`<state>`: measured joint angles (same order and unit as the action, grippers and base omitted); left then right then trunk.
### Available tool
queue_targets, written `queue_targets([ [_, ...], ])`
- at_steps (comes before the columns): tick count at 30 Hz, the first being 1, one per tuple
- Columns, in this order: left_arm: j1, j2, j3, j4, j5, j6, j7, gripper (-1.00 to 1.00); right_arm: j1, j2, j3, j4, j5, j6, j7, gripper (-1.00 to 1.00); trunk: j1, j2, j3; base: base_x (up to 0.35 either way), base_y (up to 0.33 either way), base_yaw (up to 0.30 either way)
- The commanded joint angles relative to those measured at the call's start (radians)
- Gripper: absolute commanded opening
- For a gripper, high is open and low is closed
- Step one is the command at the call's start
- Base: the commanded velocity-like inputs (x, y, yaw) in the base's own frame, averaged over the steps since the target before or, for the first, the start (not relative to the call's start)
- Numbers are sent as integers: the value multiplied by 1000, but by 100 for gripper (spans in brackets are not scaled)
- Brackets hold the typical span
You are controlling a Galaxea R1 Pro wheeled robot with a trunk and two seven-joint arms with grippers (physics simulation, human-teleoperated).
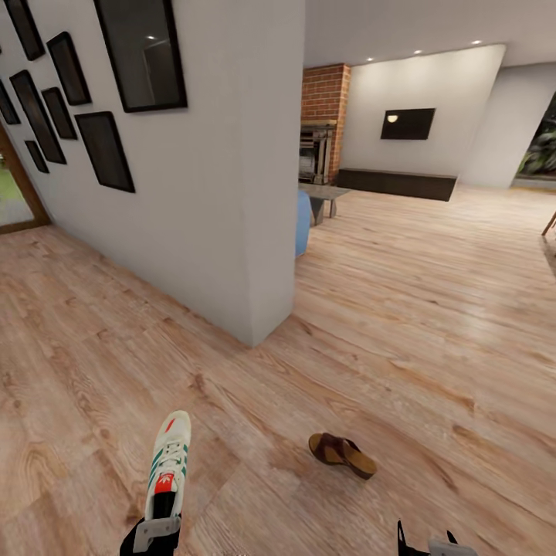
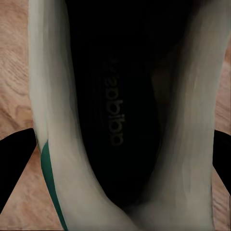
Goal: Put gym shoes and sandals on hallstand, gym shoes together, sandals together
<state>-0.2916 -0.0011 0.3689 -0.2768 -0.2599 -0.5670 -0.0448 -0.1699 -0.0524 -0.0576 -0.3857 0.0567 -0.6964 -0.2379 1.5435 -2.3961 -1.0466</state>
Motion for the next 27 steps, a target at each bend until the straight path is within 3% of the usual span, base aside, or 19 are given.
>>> queue_targets([
  [1, -1, 0, 8, 1, -7, -4, -4, -100, 0, 0, -1, 1, 6, -2, -4, 100, 0, 0, -1, -2, -270, 279],
  [14, -1, 0, 8, 1, -6, -4, -4, -100, 0, 0, -1, 1, 6, -2, -4, 100, 0, 0, -1, 0, -253, 279],
  [22, 0, 2, 8, 1, -6, -15, -4, -100, 0, 0, -1, 2, 6, -2, -4, 100, 0, 0, -1, 0, -49, 279],
  [27, 0, 3, 8, 15, -6, -71, -4, -100, 0, 0, -1, 2, 6, -2, -4, 100, 0, 0, -1, 0, -3, 279],
])
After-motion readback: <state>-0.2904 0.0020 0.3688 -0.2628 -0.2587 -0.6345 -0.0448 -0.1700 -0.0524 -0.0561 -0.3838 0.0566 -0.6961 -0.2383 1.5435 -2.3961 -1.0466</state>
